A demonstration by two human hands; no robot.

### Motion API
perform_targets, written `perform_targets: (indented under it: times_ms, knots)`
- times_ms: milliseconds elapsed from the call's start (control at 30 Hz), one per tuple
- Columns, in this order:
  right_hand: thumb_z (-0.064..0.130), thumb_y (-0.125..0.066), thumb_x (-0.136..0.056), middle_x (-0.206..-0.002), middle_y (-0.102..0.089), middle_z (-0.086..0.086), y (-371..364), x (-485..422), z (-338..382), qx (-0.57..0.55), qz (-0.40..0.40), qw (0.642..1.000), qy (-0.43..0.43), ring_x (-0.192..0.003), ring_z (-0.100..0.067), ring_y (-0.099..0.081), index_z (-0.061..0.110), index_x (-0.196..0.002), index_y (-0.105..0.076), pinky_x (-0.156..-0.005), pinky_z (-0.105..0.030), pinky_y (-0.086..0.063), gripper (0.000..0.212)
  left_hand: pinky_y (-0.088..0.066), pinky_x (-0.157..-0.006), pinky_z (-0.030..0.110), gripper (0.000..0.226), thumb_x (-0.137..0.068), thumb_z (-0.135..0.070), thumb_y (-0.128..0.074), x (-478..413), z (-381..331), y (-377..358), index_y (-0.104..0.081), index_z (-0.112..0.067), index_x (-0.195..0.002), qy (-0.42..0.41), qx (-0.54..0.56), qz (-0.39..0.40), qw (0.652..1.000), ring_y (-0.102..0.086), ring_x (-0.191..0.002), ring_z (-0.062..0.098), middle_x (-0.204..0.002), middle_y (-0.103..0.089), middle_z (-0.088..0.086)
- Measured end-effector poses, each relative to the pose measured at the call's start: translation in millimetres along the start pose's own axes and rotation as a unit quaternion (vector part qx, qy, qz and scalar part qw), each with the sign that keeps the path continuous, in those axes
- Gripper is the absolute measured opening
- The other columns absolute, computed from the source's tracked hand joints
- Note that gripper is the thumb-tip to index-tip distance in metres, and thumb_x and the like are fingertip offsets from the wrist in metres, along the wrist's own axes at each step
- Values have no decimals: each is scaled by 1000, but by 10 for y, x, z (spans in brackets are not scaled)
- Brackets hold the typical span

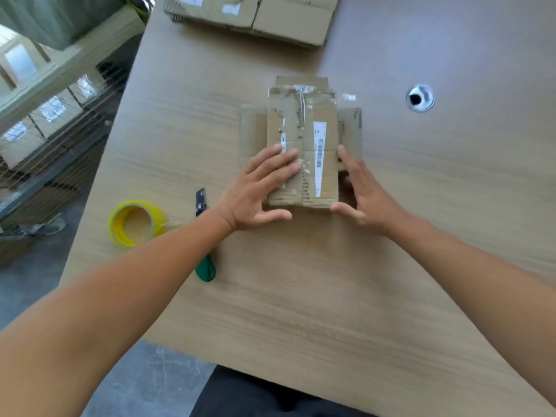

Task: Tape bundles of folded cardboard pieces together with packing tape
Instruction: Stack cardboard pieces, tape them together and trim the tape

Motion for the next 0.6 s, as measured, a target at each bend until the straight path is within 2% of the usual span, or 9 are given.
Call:
perform_targets:
  times_ms: [100, 167, 200, 233, 300, 367, 400, 500, 600]
  knots:
    - [62, -43, -99, -144, -41, -7, 252, -40, 90, -75, -155, 984, -44, -134, -26, -46, 17, -154, -29, -108, -43, -44, 72, -35, -114, 49, 63, -100, -52, -43, -122, -6, 301, -57, -4, -137, 92, 85, -114, 986, -43, -138, 26, -144, -50, 12]
    - [41, -47, -102, -139, -45, -6, 406, -224, 171, -53, -247, 966, -62, -132, -23, -46, 8, -149, -41, -110, -48, -42, 58, -31, -118, 41, 43, -102, -36, -47, -364, 98, 473, -60, -9, -133, 174, 75, -183, 965, -43, -137, 19, -141, -53, 7]
    - [36, -46, -101, -144, -44, -7, 446, -364, 224, -38, -261, 962, -70, -137, -22, -42, 7, -150, -40, -116, -47, -36, 57, -24, -122, 34, 42, -102, -31, -47, -522, 166, 512, -57, -10, -136, 220, 61, -181, 957, -37, -141, 17, -146, -50, 6]
    - [36, -45, -102, -151, -40, -8, 455, -525, 280, -20, -251, 964, -80, -143, -21, -36, 7, -153, -36, -122, -43, -28, 59, -15, -123, 29, 45, -103, -30, -44, -686, 243, 502, -51, -11, -143, 262, 52, -151, 952, -29, -146, 19, -154, -42, 7]
    - [36, -41, -104, -166, -23, -8, 399, -837, 341, 19, -188, 977, -99, -154, -16, -14, 9, -160, -22, -127, -29, -9, 65, -6, -126, 32, 51, -107, -32, -40, -934, 404, 373, -36, -14, -154, 312, 40, -62, 947, -12, -154, 23, -165, -23, 7]
    - [36, -40, -106, -170, -8, -6, 302, -1045, 340, 64, -128, 984, -104, -156, -12, 1, 9, -162, -14, -124, -22, 3, 67, -9, -126, 39, 52, -108, -35, -38, -1032, 541, 245, -31, -17, -157, 314, 31, -4, 949, -9, -155, 24, -167, -19, 5]
    - [35, -40, -107, -171, -5, -6, 268, -1108, 314, 87, -115, 984, -109, -156, -13, 4, 9, -162, -13, -122, -19, 7, 67, -15, -125, 40, 50, -107, -35, -38, -1053, 600, 212, -34, -18, -155, 308, 37, 4, 951, -16, -153, 23, -164, -24, 4]
    - [35, -40, -107, -168, -15, -7, 262, -1192, 223, 124, -133, 975, -127, -155, -18, -5, 9, -161, -21, -122, -18, 7, 62, -33, -112, 36, 40, -105, -34, -44, -1087, 746, 183, -47, -19, -142, 290, 68, -17, 954, -41, -133, 18, -142, -44, 0]
    - [34, -40, -104, -160, -29, -10, 269, -1245, 158, 90, -152, 974, -140, -148, -22, -20, 6, -158, -28, -123, -23, -7, 62, -33, -97, 26, 34, -103, -37, -46, -1124, 828, 146, -49, -18, -132, 276, 71, -5, 959, -45, -120, 17, -130, -47, -1]
Point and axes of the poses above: each hand's wrist, its own x-axis away from the middle knuckle, its own y-axis out of the back of the hand, z = x × y, the point moved 5 cm from there along -x, towards the middle knuckle
